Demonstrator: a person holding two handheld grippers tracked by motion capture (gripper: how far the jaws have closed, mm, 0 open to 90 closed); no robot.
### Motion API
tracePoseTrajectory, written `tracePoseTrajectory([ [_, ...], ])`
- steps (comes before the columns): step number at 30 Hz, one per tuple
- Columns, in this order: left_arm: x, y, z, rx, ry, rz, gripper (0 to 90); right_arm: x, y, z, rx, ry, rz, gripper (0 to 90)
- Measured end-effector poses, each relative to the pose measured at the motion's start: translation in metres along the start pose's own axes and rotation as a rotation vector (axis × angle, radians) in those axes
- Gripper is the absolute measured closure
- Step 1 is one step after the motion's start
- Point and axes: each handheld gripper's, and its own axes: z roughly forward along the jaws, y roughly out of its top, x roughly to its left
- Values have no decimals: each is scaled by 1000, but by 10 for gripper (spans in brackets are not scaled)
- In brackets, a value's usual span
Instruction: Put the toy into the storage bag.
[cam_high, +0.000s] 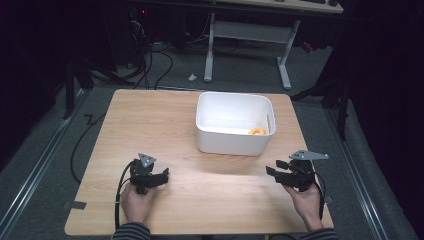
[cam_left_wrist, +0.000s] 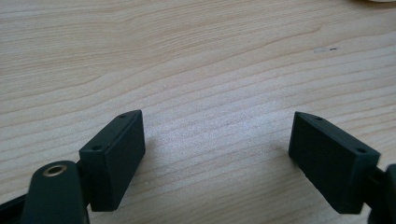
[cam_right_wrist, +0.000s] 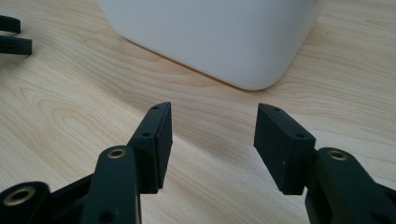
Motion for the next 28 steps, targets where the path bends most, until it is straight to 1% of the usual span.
tracePoseTrajectory([
  [2, 0, 0, 0, 0, 0, 0, 189, 1, -1, 5, 8, -4, 6, 471],
  [5, 0, 0, 0, 0, 0, 0, 189, -1, -3, 13, 19, 2, 7, 469],
  [8, 0, 0, 0, 0, 0, 0, 189, -2, -6, 21, 33, -6, 10, 464],
  [10, 0, 0, 0, 0, 0, 0, 189, -2, -9, 26, 31, -12, 13, 461],
  [16, 0, 0, 0, 0, 0, 0, 189, -5, -20, 45, 48, -45, 12, 449],
  [21, 0, 0, 0, 0, 0, 0, 189, -5, -33, 65, 85, -109, -24, 425],
  [22, 0, 0, 0, 0, 0, 0, 189, -4, -36, 68, 66, -133, -45, 403],
  [23, 0, 0, 0, 0, 0, 0, 189, -3, -40, 70, 29, -145, -66, 389],
  [24, 0, 0, 0, 0, 0, 1, 189, -4, -42, 71, 13, -141, -63, 387],
  [28, 0, 0, 0, 0, 0, 1, 189, -4, -42, 71, 17, -157, -49, 342],
])
